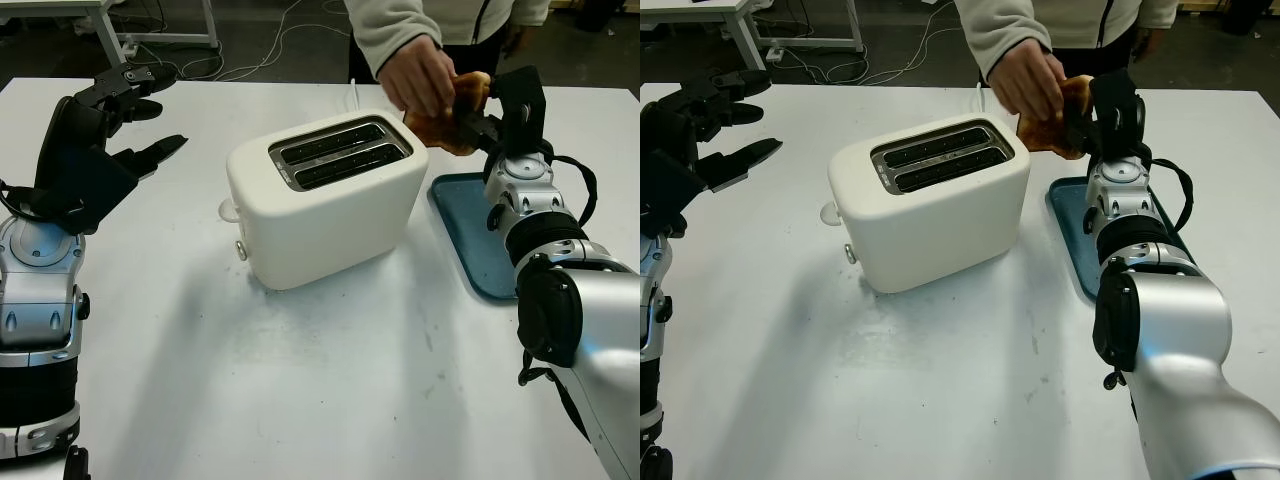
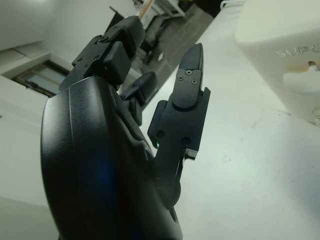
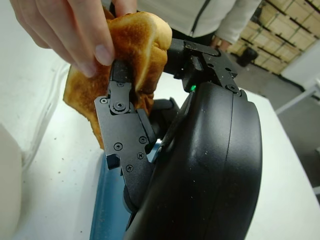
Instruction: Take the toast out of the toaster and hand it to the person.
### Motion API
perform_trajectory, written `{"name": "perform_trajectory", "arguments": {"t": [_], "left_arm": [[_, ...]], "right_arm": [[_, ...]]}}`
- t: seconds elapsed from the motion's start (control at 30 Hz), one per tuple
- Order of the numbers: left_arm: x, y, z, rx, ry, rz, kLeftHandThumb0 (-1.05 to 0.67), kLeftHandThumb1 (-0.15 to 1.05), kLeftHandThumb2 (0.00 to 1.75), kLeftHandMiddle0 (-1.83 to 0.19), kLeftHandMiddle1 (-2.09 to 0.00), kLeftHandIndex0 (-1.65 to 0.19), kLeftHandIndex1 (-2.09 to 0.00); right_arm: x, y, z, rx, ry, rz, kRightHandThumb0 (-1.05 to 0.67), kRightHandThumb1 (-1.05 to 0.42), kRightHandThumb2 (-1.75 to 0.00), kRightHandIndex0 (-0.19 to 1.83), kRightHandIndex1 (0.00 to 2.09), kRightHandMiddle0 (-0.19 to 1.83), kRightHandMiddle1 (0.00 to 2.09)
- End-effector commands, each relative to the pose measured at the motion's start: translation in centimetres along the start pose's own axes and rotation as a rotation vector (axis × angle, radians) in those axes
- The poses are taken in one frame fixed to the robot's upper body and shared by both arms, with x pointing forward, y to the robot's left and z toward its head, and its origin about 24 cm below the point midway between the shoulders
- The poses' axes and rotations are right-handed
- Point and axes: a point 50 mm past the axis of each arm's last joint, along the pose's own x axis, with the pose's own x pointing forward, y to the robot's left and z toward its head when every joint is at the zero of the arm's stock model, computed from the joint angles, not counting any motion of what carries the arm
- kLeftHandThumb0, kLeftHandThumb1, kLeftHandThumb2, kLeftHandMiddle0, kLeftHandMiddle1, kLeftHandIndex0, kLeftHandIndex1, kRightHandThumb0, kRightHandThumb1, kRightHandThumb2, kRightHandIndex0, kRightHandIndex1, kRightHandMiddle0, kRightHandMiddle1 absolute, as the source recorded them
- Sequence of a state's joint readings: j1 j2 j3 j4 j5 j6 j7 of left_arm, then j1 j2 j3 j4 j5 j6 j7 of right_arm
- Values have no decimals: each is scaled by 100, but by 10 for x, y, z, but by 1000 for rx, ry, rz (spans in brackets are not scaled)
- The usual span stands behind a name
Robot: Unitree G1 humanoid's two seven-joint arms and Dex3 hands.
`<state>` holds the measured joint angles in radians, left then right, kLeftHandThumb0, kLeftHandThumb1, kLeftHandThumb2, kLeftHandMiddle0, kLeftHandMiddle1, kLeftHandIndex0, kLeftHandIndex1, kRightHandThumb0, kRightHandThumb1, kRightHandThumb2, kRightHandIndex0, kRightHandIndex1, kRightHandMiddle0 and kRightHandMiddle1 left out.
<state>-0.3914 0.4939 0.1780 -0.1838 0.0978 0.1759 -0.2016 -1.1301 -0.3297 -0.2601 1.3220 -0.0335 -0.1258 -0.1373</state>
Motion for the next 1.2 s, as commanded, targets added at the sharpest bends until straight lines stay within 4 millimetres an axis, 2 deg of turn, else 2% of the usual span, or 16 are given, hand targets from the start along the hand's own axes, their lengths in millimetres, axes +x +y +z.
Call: {"name": "perform_trajectory", "arguments": {"t": [0.0, 0.1, 0.2, 0.3, 0.33, 0.4, 0.47, 0.5, 0.57, 0.8, 0.97, 1.17], "left_arm": [[0, 0, 1, 2, -3, 7, -25, 92, 7, -18, -89, -42, -33], [0, 0, 1, -8, -5, 7, -23, 92, 7, -17, -89, -41, -33], [-1, 1, 1, 4, -1, 9, -24, 92, 7, -17, -89, -41, -33], [-1, 1, 1, 1, 3, 9, -24, 92, 7, -16, -88, -41, -33], [-1, 1, 0, 1, 2, 7, -23, 92, 8, -16, -88, -41, -33], [-1, 1, 0, -5, 5, 8, -23, 92, 8, -16, -88, -41, -33], [-2, 1, 0, -5, 4, 6, -22, 92, 8, -15, -88, -40, -33], [-2, 1, 0, -4, 1, 6, -22, 92, 8, -15, -88, -40, -33], [-2, 2, 0, 0, -3, 6, -23, 92, 8, -16, -88, -41, -33], [-2, 1, 0, -4, 1, 8, -23, 92, 8, -15, -89, -40, -34], [-3, 1, -1, 1, 0, 11, -23, 92, 8, -16, -89, -40, -34], [-3, 2, -3, -6, 5, 18, -25, 92, 9, -16, -89, -40, -35]], "right_arm": [[0, 4, 7, 18, -33, 20, -9, -92, -42, 69, 175, 30, 175], [0, 6, 9, 13, -43, 32, -12, -92, -43, 74, 175, 39, 175], [0, 7, 9, 37, -60, 20, -15, -92, -36, 78, 175, 45, 175], [-1, 6, 10, 2, -105, 29, -28, -92, -24, 68, 174, 51, 157], [-1, 6, 11, -6, -116, 41, -40, -92, -21, 50, 134, 43, 124], [-2, 6, 11, -23, -127, 97, -52, -92, -20, 35, 64, 39, 58], [-2, 5, 10, -43, -135, 150, -57, -92, -20, 21, 20, 29, 15], [-2, 4, 10, -54, -143, 166, -58, -92, -20, 16, 12, 24, 8], [-3, 3, 9, -66, -150, 176, -58, -92, -18, 10, 4, 16, 2], [-4, -2, 7, -110, -176, 151, -64, -92, -13, 7, 1, 12, 0], [-5, -6, 6, -267, -222, 127, -73, -92, -13, 2, 0, 7, 0], [-11, -14, -4, -305, -251, 129, -69, -92, -16, 0, 0, 0, 0]]}}
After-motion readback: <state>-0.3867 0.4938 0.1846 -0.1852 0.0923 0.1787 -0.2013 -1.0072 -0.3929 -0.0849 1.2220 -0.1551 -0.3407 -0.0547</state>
